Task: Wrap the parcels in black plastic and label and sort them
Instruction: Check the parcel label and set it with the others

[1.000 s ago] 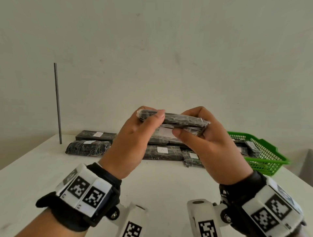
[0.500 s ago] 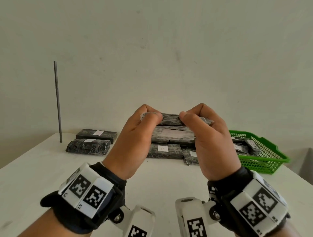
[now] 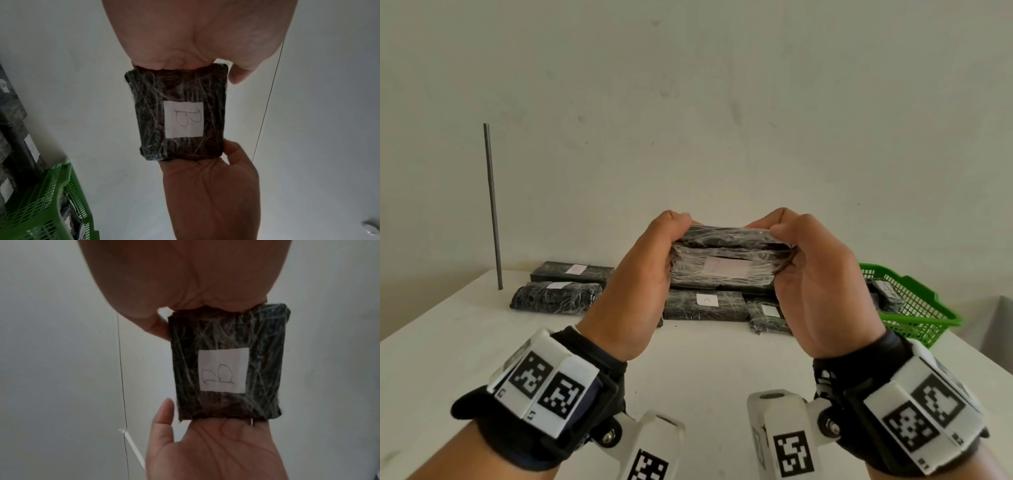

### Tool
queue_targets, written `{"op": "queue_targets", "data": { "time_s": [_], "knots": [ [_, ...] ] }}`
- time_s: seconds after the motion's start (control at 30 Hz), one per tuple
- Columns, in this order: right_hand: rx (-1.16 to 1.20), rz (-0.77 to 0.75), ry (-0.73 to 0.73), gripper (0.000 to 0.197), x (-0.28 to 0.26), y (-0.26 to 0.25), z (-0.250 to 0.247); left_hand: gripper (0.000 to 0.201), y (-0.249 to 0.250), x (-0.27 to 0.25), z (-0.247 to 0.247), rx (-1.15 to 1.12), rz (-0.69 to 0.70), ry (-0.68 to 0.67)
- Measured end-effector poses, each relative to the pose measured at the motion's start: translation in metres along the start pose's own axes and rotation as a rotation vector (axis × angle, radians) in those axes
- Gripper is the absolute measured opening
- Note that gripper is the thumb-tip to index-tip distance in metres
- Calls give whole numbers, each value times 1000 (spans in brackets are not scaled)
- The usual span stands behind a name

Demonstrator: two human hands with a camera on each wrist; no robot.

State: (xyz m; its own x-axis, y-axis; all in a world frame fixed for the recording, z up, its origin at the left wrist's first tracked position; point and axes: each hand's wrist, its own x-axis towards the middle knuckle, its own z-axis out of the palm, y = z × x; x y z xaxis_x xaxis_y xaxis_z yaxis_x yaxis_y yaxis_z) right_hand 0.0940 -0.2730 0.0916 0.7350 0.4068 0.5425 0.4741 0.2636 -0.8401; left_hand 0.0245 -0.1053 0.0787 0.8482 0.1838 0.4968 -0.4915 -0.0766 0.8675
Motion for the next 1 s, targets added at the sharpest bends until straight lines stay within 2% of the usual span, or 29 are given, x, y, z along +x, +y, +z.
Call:
{"op": "queue_targets", "data": {
  "time_s": [0.07,0.13,0.23,0.33,0.43,0.53,0.67,0.73,0.8,0.87,1.0],
  "knots": [
    [3,46,8,27,0,2,0,24,1,0,3,6,-11,45],
    [-36,37,14,24,-1,3,2,22,0,0,6,19,-10,73],
    [-39,79,56,29,-5,0,9,49,-2,1,8,46,1,13],
    [-11,96,71,23,-7,-1,10,33,-1,1,9,7,-2,17],
    [-32,98,34,24,-9,-6,11,37,-2,4,5,-11,-15,24],
    [-104,54,-13,26,-10,-7,8,33,2,6,1,7,-48,10],
    [-255,51,-120,40,-11,-8,-2,37,0,9,-4,-135,-95,33],
    [-357,52,-66,33,-11,-5,-7,36,-2,9,-4,-271,-165,46],
    [-326,56,8,25,-11,0,-11,33,-7,9,-3,-293,-192,27],
    [-239,66,59,27,-13,4,-14,27,-11,11,-7,-203,-180,31],
    [-276,9,148,34,-15,6,-16,35,-6,11,-11,201,-70,25]
  ]
}}
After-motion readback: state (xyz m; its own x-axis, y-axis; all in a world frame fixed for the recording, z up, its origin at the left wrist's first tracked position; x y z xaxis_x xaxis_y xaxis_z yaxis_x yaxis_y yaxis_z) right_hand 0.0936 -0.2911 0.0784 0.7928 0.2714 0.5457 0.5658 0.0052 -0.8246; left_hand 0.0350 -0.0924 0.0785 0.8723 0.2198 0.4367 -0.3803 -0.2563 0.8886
